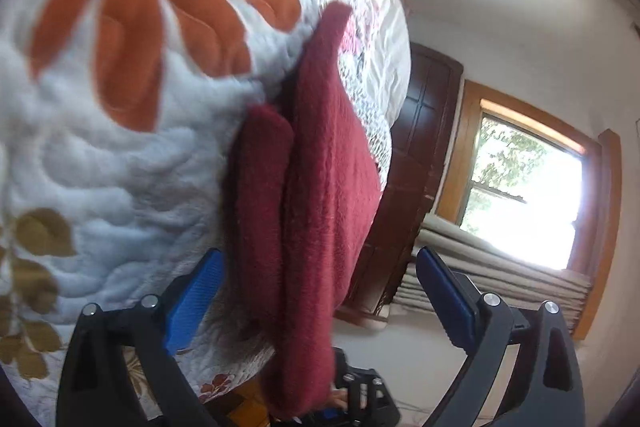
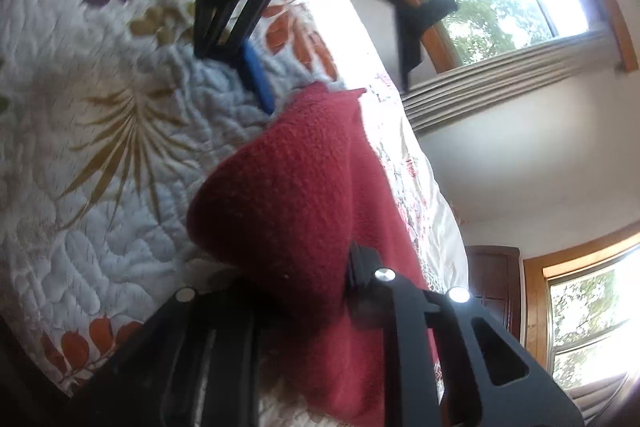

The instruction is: Fold small clothes

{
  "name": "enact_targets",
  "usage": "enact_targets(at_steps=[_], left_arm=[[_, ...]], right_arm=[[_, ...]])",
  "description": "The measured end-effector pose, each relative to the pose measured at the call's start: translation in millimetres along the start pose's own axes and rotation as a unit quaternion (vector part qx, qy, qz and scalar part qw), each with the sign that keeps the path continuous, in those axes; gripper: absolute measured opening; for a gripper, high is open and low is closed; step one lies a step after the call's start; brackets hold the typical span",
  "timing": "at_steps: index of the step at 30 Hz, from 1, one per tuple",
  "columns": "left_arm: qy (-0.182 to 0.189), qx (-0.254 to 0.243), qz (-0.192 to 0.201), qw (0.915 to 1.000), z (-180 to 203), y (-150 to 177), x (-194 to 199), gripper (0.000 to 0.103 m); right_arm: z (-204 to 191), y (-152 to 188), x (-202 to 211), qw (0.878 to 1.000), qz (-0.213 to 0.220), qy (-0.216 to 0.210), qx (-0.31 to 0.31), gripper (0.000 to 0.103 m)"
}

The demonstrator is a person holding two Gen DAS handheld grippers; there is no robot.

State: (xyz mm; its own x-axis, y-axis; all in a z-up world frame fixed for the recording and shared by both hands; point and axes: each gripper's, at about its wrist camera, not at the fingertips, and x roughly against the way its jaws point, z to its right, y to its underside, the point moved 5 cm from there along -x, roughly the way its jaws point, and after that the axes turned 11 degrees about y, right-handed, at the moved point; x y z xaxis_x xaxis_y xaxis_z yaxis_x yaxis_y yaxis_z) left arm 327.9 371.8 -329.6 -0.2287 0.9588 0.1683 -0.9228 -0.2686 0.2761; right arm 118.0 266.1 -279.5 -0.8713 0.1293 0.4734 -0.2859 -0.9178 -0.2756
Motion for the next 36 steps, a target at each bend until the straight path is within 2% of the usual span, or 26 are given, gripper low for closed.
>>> enact_targets(at_steps=[4, 5, 6, 7, 8, 9, 11, 14, 23, 27, 32, 35, 36], left_arm=[[-0.014, 0.007, -0.009, 0.9998, 2.6, -7.4, -16.8, 0.097], [-0.018, 0.005, -0.011, 0.9998, 3.8, -9.2, -21.0, 0.093], [-0.025, 0.003, -0.016, 0.9996, 5.0, -11.6, -27.1, 0.088], [-0.026, 0.003, -0.018, 0.9995, 6.2, -13.1, -31.9, 0.067], [-0.034, 0.007, -0.022, 0.9992, 6.6, -15.3, -35.5, 0.053], [-0.046, 0.013, -0.023, 0.9986, 6.3, -18.2, -39.0, 0.049], [-0.055, 0.007, -0.024, 0.9982, 10.6, -20.6, -41.0, 0.032], [-0.067, -0.012, -0.025, 0.9974, 22.2, -18.8, -41.3, 0.023], [-0.07, -0.074, -0.017, 0.9947, 81.6, -10.8, -46.5, 0.02], [-0.065, -0.101, -0.017, 0.9926, 108.3, -7.9, -47.6, 0.02], [-0.068, -0.11, -0.011, 0.9915, 111.2, -5.2, -31.9, 0.02], [-0.071, -0.111, -0.007, 0.9913, 103.3, -0.9, -13.5, 0.02], [-0.072, -0.112, -0.005, 0.9911, 96.8, 0.5, 3.4, 0.02]], right_arm=[[16.4, -0.9, 1.1, 1.0, 0.001, 0.001, -0.017, 0.016], [17.0, 1.4, 3.5, 1.0, 0.0, 0.001, -0.02, 0.016], [18.9, 1.0, 3.0, 1.0, 0.0, 0.0, -0.022, 0.016], [20.8, 1.1, 3.2, 1.0, 0.0, 0.001, -0.025, 0.016], [23.1, -1.5, -1.5, 1.0, 0.0, 0.001, -0.028, 0.016], [24.8, -1.4, -1.0, 1.0, -0.001, 0.0, -0.03, 0.016], [29.2, -1.5, -0.2, 0.999, -0.002, -0.002, -0.04, 0.016], [38.0, -3.5, 3.9, 0.998, -0.003, -0.003, -0.057, 0.016], [75.2, -20.1, 12.5, 0.991, -0.013, -0.018, -0.131, 0.016], [79.5, -23.2, 13.5, 0.986, -0.018, -0.024, -0.161, 0.016], [77.5, -26.8, 18.6, 0.984, -0.017, -0.038, -0.171, 0.016], [70.9, -29.0, 25.8, 0.983, -0.016, -0.052, -0.173, 0.016], [69.8, -30.3, 28.7, 0.983, -0.015, -0.058, -0.175, 0.016]])
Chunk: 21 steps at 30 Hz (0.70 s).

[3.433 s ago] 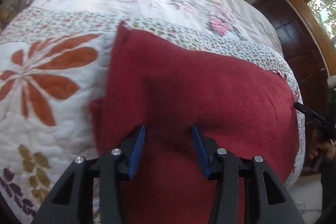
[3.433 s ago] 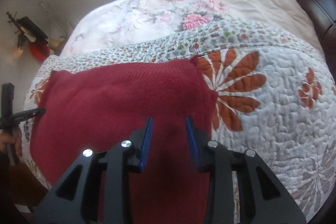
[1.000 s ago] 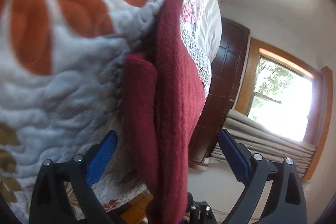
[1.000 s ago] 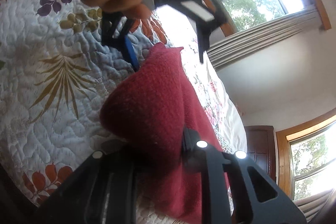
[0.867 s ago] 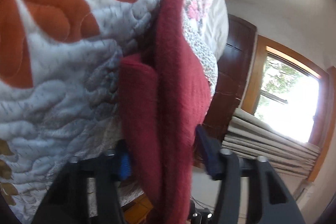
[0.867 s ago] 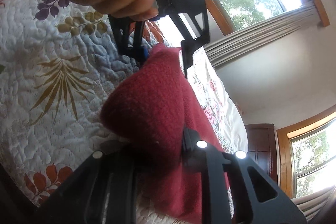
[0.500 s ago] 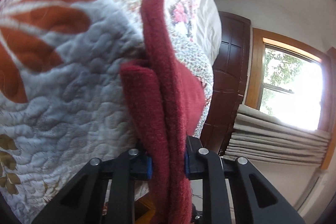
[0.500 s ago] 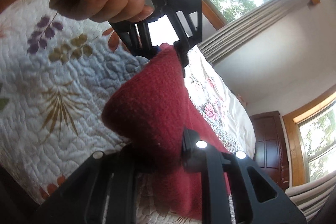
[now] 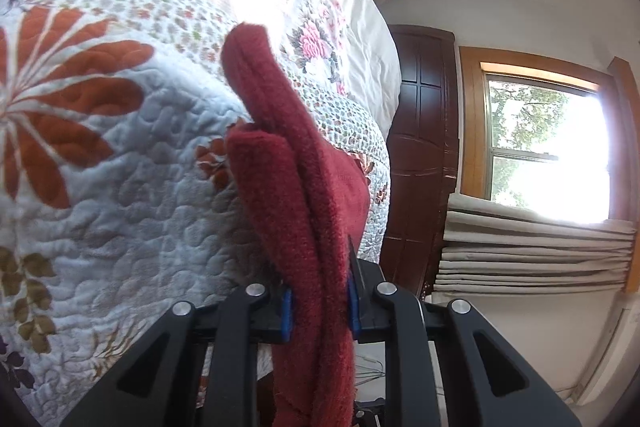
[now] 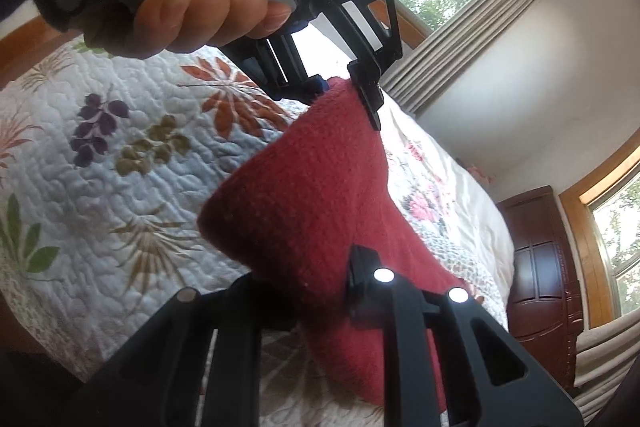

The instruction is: Fold small clothes

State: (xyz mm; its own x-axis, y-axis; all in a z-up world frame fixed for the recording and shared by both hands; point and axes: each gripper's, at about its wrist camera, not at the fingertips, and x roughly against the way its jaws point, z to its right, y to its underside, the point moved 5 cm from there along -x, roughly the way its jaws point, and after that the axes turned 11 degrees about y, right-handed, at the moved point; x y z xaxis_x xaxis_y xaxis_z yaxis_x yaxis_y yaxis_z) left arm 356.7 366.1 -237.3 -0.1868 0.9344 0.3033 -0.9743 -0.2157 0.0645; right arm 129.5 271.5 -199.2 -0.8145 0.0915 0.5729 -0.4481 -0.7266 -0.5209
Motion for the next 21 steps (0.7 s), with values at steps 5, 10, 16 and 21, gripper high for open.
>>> enact_targets(at_steps=[5, 10, 16, 21], left_arm=[[-0.015, -0.004, 0.009, 0.9998, 5.5, -0.2, 10.0, 0.02], [-0.04, -0.026, 0.001, 0.9989, 38.0, -6.6, -10.8, 0.02], [-0.077, -0.061, -0.026, 0.9949, 89.5, -16.7, -70.3, 0.02], [-0.115, -0.082, -0.052, 0.9887, 118.8, -19.6, -129.1, 0.02]], right_arm=[[-0.3, -5.3, 7.0, 1.0, 0.002, -0.02, -0.021, 0.016], [27.1, -2.4, 4.3, 0.998, 0.0, -0.025, -0.066, 0.016], [96.7, 18.2, -4.5, 0.98, -0.008, -0.055, -0.19, 0.016], [152.7, 54.1, -18.9, 0.956, -0.022, -0.078, -0.281, 0.016]])
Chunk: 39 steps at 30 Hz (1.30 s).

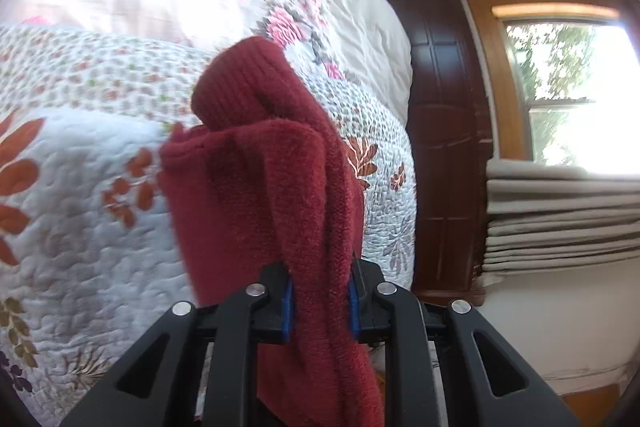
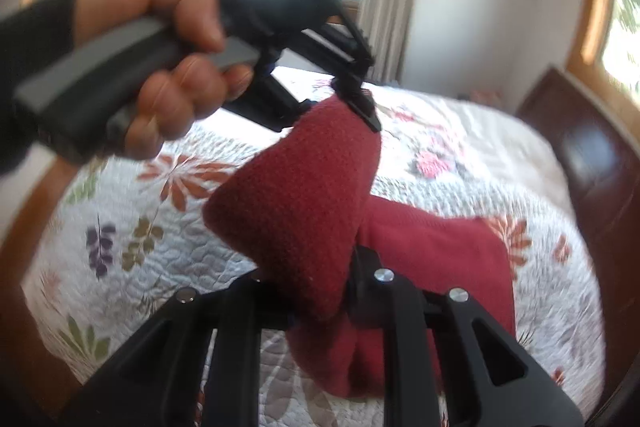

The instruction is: Fold small clothes

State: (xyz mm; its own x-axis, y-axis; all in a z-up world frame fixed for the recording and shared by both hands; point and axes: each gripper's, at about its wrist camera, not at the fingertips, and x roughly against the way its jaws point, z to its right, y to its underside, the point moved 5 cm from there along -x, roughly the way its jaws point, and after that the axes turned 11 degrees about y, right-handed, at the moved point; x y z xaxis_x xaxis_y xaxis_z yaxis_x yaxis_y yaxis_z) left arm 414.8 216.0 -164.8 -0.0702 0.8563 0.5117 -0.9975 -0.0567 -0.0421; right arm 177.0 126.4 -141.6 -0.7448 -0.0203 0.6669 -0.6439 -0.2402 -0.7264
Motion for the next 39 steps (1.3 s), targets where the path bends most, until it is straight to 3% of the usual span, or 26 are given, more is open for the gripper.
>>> enact_targets(at_steps=[12, 24, 31, 37, 39], left_arm=[[-0.095, -0.004, -0.044, 0.9946, 37.3, -5.2, -126.1, 0.02], [-0.182, 0.001, -0.047, 0.9821, 44.5, 4.4, -199.0, 0.02], [-0.194, -0.016, -0.05, 0.9796, 64.2, 11.8, -227.0, 0.02], [-0.203, -0.004, -0.046, 0.9781, 53.1, 15.4, -242.9, 0.02], [-0.19, -0.013, -0.044, 0.9807, 56.7, 15.9, -246.8, 0.033]], right_arm=[[107.9, 48.9, -43.7, 0.986, -0.054, -0.055, -0.147, 0.016], [161.8, 88.3, -69.8, 0.974, -0.08, -0.114, -0.181, 0.016], [189.7, 111.5, -75.0, 0.965, -0.078, -0.138, -0.21, 0.017], [197.8, 127.4, -88.6, 0.955, -0.099, -0.161, -0.228, 0.017], [200.6, 132.7, -93.7, 0.949, -0.106, -0.173, -0.243, 0.017]])
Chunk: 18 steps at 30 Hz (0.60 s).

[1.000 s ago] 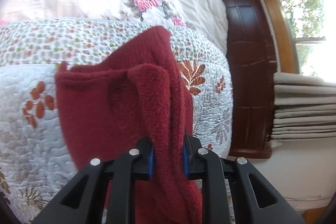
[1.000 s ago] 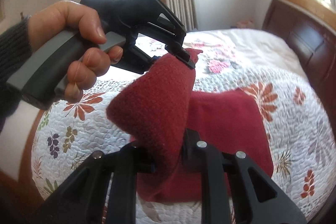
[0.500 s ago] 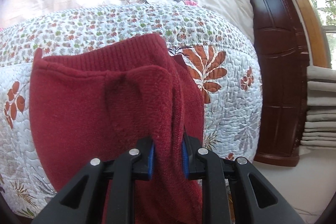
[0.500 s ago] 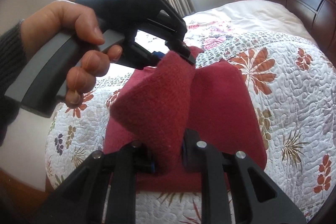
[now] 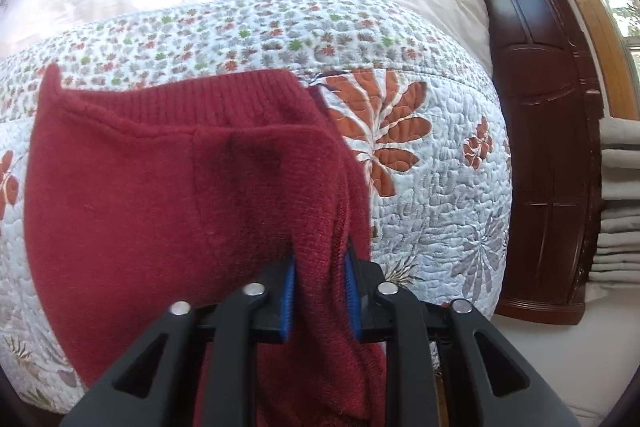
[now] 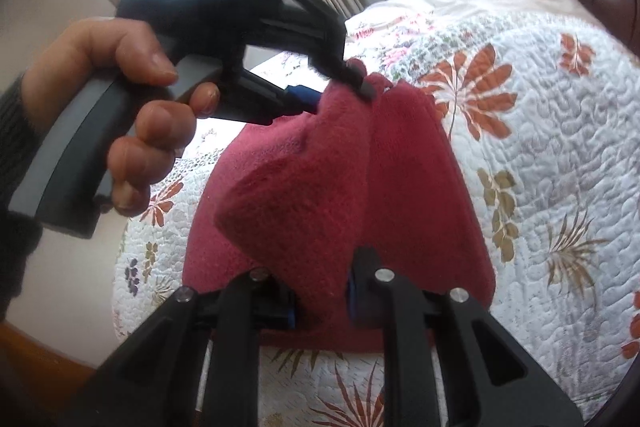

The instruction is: Fold small clothes

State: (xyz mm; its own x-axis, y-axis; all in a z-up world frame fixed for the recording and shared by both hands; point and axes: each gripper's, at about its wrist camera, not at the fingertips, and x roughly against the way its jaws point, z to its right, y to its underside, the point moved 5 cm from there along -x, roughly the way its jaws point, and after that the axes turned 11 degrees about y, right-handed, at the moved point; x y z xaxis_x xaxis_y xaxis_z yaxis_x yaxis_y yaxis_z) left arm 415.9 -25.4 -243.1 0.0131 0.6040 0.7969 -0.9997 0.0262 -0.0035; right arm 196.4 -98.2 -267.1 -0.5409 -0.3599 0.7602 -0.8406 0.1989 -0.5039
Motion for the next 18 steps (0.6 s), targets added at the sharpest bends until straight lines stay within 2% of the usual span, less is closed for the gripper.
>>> enact_targets(at_steps=[1, 2, 4, 5, 7, 9, 11, 14, 15, 18], left_arm=[[0.013, -0.005, 0.004, 0.9999, 4.0, 0.6, 1.0, 0.045], [0.022, -0.01, 0.01, 0.9997, 7.3, 1.5, 3.6, 0.05], [0.042, -0.029, 0.033, 0.9981, 17.7, 5.2, 18.5, 0.053], [0.052, -0.042, 0.052, 0.9964, 23.6, 9.7, 32.1, 0.059], [0.064, -0.067, 0.076, 0.9928, 30.9, 20.3, 53.1, 0.068], [0.063, -0.109, 0.102, 0.9868, 33.5, 42.5, 81.0, 0.07], [0.048, -0.142, 0.117, 0.9818, 28.2, 69.6, 100.8, 0.073], [-0.003, -0.201, 0.123, 0.9717, 18.1, 112.9, 116.1, 0.074], [-0.029, -0.23, 0.124, 0.9649, 14.0, 133.7, 118.1, 0.075], [-0.052, -0.285, 0.099, 0.9521, 8.6, 182.9, 107.0, 0.076]], right_arm=[[3.0, 1.2, -1.5, 1.0, -0.004, -0.008, -0.009, 0.018], [9.0, 3.6, -4.6, 0.999, -0.014, -0.023, -0.028, 0.019], [22.6, 10.1, -10.1, 0.996, -0.033, -0.053, -0.066, 0.025], [30.2, 14.0, -11.5, 0.994, -0.039, -0.063, -0.081, 0.029], [44.1, 22.3, -12.3, 0.99, -0.049, -0.077, -0.105, 0.045], [64.2, 31.2, -10.9, 0.985, -0.067, -0.096, -0.127, 0.052], [81.7, 34.7, 1.6, 0.982, -0.075, -0.112, -0.13, 0.052], [91.0, 24.6, 35.0, 0.989, -0.064, -0.112, -0.066, 0.052], [87.3, 18.6, 45.0, 0.991, -0.059, -0.111, -0.039, 0.052], [62.2, -6.5, 60.1, 0.989, -0.059, -0.12, 0.059, 0.052]])
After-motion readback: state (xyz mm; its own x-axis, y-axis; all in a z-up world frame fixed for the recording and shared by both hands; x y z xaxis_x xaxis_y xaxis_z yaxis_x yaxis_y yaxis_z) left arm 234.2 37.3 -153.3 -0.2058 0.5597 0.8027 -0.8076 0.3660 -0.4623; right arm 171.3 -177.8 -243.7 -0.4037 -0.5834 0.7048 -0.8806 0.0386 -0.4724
